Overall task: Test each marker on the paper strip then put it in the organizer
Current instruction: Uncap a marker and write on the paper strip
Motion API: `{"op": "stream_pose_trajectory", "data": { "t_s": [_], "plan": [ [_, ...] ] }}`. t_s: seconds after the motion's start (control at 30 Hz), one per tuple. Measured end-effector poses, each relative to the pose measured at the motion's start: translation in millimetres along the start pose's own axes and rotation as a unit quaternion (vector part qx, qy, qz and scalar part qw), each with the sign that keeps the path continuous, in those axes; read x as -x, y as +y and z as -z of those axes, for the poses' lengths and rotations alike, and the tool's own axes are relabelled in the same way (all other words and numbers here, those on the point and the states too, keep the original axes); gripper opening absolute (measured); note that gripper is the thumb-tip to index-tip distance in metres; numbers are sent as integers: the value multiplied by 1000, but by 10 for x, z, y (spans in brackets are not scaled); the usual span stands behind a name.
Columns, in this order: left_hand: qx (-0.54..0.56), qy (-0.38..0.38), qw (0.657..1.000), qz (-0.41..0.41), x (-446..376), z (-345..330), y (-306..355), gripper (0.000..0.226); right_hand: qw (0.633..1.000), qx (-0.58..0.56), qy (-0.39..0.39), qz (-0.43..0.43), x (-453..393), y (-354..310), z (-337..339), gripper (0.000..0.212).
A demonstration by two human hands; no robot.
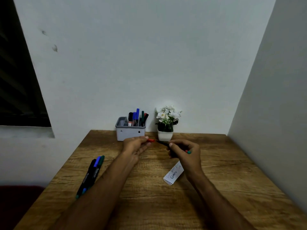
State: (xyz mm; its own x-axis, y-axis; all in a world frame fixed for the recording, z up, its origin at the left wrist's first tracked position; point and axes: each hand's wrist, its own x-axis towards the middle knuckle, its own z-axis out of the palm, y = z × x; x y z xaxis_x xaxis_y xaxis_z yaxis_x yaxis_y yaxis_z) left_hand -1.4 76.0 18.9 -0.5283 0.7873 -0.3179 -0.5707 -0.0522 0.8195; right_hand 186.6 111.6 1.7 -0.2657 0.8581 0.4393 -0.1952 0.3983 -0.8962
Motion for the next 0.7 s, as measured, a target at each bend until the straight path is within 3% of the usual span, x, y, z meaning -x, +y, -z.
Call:
{"op": "stream_pose_trajectory", "data": {
  "t_s": [0.7],
  "plan": [
    [-17, -7, 999, -37, 198, -89, -49, 19, 999, -30, -26, -17, -50, 137, -154, 6]
  ]
}}
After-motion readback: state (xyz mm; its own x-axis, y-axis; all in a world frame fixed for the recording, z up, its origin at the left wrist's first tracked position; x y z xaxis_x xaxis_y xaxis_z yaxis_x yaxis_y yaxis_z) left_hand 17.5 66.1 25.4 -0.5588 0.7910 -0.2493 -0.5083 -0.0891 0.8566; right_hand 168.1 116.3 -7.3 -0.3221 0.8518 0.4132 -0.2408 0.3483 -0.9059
